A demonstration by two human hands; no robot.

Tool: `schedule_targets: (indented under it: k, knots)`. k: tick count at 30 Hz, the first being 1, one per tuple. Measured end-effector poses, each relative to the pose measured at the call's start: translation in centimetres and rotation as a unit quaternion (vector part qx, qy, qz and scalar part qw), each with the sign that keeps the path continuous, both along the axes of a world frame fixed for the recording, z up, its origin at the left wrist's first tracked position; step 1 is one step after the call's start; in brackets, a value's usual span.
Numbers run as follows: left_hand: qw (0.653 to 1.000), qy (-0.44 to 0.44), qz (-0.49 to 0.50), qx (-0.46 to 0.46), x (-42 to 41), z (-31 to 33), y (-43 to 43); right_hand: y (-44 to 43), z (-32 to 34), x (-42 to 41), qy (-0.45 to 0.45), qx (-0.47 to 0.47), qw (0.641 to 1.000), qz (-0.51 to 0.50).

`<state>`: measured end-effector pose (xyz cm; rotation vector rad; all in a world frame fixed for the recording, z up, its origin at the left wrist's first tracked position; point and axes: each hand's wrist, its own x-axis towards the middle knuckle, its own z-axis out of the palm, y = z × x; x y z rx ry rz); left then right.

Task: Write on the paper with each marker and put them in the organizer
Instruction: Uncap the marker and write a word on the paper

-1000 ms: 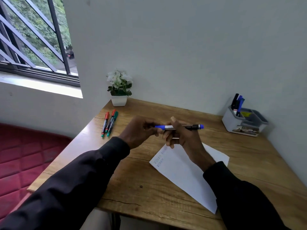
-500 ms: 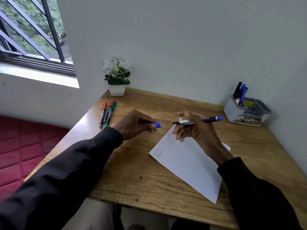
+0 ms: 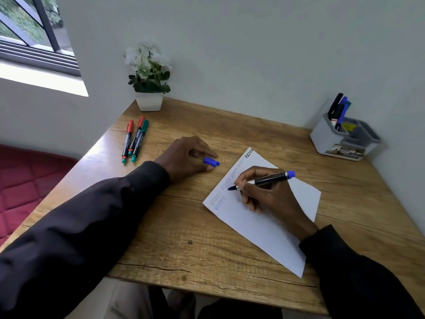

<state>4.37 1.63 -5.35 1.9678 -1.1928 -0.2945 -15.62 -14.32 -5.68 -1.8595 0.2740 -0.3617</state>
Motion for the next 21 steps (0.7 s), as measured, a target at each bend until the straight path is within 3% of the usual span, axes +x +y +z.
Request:
schedule_targets:
  k: [4,8,21]
  knots:
    - [0.998,0.039,-0.038,-0.043,-0.4,0.7,0.3,0.1,-0.5,0.2,-0.021,-0.012,1.000,0.001]
    - [0.988,0.086,-0.125,-0.006,-1.2,0.8,0.3,0.2,-0.8,0.4,-0.033,-0.016,0.999,0.011]
    - [0.982,0.065,-0.172,0.038,-0.7,-0.2,-0.2,0.9,-0.8,0.2,-0.034,-0.061,0.998,0.004]
